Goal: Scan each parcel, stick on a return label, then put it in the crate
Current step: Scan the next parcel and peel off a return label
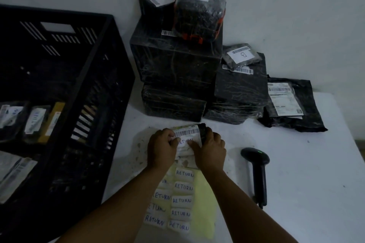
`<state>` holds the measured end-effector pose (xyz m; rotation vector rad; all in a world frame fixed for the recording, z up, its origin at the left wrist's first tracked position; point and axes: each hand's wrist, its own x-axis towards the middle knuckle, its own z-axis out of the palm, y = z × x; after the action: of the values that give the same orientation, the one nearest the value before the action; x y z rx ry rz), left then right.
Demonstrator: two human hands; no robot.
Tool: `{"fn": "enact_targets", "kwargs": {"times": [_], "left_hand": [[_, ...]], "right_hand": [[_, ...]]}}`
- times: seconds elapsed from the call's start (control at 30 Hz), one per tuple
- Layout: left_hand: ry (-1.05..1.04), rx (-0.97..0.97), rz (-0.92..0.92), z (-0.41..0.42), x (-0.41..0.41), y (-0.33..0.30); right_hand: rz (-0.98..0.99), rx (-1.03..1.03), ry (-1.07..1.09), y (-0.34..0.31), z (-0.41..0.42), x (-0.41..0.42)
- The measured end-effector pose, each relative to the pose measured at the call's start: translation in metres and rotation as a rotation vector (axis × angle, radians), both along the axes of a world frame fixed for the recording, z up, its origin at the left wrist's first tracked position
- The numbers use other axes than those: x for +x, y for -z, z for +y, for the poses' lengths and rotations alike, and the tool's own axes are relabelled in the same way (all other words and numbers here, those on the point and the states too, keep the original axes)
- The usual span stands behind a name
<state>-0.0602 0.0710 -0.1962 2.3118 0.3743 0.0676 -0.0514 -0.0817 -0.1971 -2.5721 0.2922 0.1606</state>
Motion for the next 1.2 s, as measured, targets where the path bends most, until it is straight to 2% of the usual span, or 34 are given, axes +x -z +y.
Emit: {"fn": "enact_targets", "kwargs": {"times": [0.17, 0.33, 0.47, 0.57, 0.67, 0.83, 0.97, 1.07, 1.2], "left_hand": [[0.05, 0.009, -0.019, 0.003, -0.01, 0.001], [-0.111, -0.136, 0.011, 0.003, -0.004, 0.0], [-0.281, -0.158, 0.143, 0.004, 0.001, -0.003], [-0.254, -0.146, 0.245, 0.007, 0.003, -0.003], [-0.242, -0.184, 0.256, 0.009, 0.004, -0.007], [-0.241, -0.338, 0.22, 0.013, -0.004, -0.022], [-0.167, -0.364, 0.164, 0.024, -0.009, -0.059], [-0.128, -0.364, 0.066, 0.036, -0.014, -0.104], [-0.109, -0.277, -0.144, 0.06, -0.027, -0.171]], "right_hand": [[-0.001, 0.055, -0.008, 0.005, 0.0, -0.002], [0.013, 0.099, 0.011, 0.007, -0.003, -0.001], [0.039, 0.12, 0.009, 0.005, -0.006, 0.0], [0.047, 0.131, -0.002, 0.005, -0.008, 0.001], [0.054, 0.158, 0.016, 0.004, -0.008, 0.001], [-0.03, 0.299, 0.047, -0.002, -0.01, -0.006], [-0.126, 0.397, 0.08, -0.023, -0.007, -0.014], [-0.288, 0.503, 0.039, -0.053, -0.001, -0.021], [-0.382, 0.629, -0.009, -0.104, 0.021, -0.017]]}}
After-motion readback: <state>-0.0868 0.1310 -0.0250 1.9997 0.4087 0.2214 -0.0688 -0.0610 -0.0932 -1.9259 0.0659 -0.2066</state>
